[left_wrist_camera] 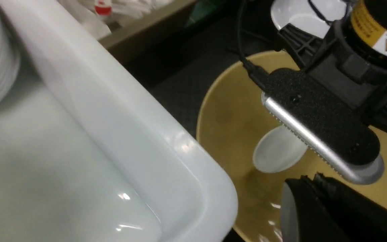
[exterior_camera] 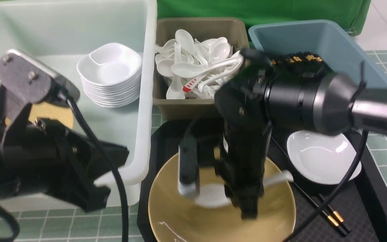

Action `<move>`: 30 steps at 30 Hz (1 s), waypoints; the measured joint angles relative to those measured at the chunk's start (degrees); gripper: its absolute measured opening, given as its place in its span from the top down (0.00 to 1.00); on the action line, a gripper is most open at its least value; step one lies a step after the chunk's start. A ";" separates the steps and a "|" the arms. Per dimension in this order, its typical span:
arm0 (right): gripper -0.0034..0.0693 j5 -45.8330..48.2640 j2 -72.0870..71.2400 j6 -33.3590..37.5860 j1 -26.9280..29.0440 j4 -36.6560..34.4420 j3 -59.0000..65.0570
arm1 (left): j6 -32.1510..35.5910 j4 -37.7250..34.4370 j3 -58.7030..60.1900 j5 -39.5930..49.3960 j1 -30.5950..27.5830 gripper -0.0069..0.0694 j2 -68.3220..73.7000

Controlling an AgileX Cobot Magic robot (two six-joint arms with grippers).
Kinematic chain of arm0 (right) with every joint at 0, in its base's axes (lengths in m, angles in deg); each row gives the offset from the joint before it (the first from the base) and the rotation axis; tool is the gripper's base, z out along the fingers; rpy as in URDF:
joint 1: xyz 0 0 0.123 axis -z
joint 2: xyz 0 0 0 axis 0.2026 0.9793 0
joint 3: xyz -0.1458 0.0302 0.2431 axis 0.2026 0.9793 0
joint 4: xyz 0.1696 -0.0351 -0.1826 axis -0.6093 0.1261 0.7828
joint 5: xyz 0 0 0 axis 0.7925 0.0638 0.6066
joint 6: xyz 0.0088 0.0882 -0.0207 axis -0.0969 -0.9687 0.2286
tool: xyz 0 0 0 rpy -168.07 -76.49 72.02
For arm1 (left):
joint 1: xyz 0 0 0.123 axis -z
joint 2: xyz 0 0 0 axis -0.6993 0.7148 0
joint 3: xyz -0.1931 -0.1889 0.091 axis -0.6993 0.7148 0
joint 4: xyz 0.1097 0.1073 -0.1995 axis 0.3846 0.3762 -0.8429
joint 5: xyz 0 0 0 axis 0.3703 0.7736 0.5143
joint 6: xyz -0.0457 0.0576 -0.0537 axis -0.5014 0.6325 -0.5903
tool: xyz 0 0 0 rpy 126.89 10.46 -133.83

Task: On blue table put chopsticks spoon bowls plates into blue grey white boxes.
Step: 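Reach down and grasp the white spoon resting in the bowl with the right gripper, then place the white spoon into the bin of spoons with the right gripper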

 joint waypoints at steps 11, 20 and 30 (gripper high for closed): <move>0.59 -18.13 0.74 -15.13 10.60 2.01 -19.44 | -9.94 9.01 -21.08 3.60 -9.82 0.92 14.99; 0.54 -45.35 10.65 -21.81 15.83 2.01 -20.90 | -0.77 -0.49 -22.91 12.13 -10.90 0.92 20.20; 0.01 -15.80 7.52 -27.04 17.30 1.79 -31.56 | 10.24 -5.27 -24.71 15.08 -7.09 0.92 22.39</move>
